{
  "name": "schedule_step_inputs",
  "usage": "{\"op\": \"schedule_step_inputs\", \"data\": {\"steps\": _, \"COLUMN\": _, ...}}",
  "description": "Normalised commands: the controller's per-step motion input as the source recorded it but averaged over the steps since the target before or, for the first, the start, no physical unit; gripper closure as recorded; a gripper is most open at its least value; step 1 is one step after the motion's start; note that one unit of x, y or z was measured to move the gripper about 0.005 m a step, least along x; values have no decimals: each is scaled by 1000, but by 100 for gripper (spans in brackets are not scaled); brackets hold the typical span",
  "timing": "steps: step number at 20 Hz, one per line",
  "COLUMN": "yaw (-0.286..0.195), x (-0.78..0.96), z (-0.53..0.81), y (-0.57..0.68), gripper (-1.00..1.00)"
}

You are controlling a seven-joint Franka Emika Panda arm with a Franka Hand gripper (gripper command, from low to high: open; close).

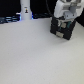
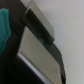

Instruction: Open the kcup holder, insert the kcup into the holder, and close the kcup holder

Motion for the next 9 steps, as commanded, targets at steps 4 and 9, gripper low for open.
{"op": "schedule_step_inputs", "data": {"steps": 4, "yaw": 88, "x": -106, "z": 708, "y": 276, "gripper": -100}}
{"op": "schedule_step_inputs", "data": {"steps": 9, "yaw": 29, "x": 74, "z": 939, "y": 148, "gripper": -100}}
